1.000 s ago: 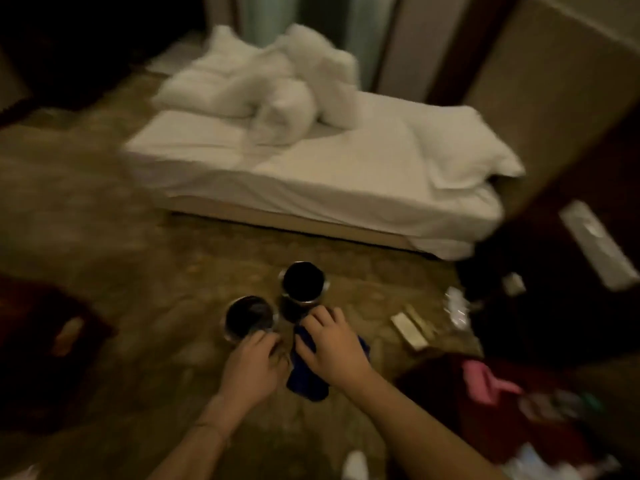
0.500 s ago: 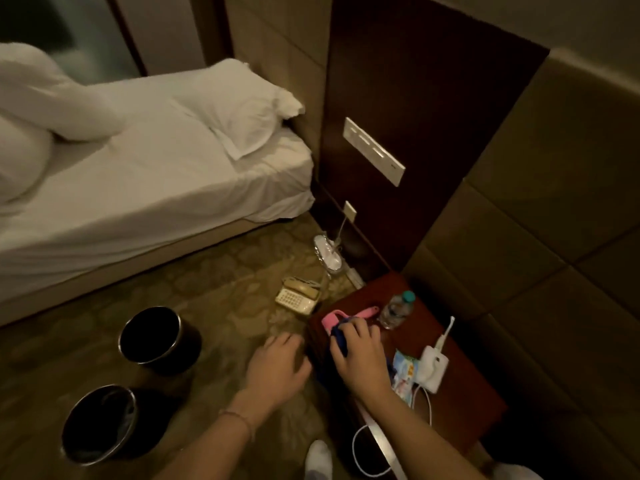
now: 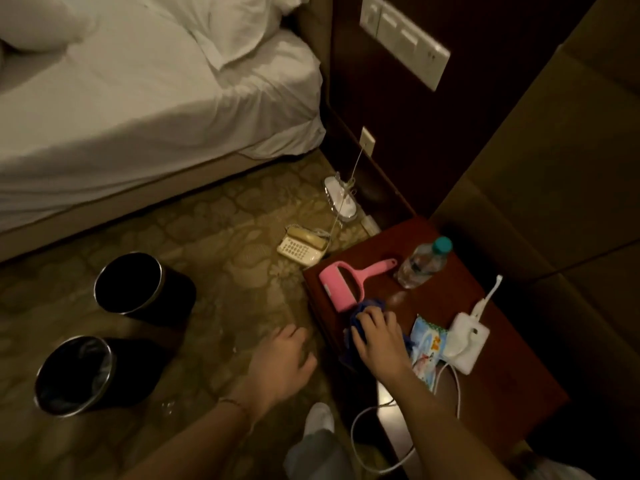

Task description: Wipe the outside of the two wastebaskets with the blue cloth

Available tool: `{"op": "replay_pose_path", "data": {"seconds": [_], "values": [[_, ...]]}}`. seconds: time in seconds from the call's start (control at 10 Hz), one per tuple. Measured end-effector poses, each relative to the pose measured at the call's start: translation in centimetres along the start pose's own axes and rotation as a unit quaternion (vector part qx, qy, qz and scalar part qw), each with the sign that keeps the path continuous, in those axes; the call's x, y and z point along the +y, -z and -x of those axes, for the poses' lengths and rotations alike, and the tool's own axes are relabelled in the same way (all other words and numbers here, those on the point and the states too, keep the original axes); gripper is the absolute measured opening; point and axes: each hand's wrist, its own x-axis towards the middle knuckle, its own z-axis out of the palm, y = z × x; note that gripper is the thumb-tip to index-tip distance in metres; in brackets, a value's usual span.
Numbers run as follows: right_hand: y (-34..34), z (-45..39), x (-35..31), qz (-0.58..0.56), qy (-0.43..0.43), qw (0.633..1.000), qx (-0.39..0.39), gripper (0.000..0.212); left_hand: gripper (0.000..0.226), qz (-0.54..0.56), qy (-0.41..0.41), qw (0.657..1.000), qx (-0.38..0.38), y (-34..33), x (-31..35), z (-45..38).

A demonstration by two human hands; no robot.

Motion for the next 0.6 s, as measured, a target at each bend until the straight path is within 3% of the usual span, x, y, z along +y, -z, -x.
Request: {"op": "replay_pose_path", "data": {"seconds": [0.3,0.6], "values": [[-5.5,-0.3,1.3,0.066,-0.09,0.991,-0.073,0.025,0.034,-0.026,-0.003,0.998,-0.059,-5.3,-0.4,-2.3],[0.0,-0.1,0.3,0.047,-0.084,0.99,-0.102,0.045,0.028,-0.036,-0.033,0.999,0.018,0.7,2.4,-2.6]]}}
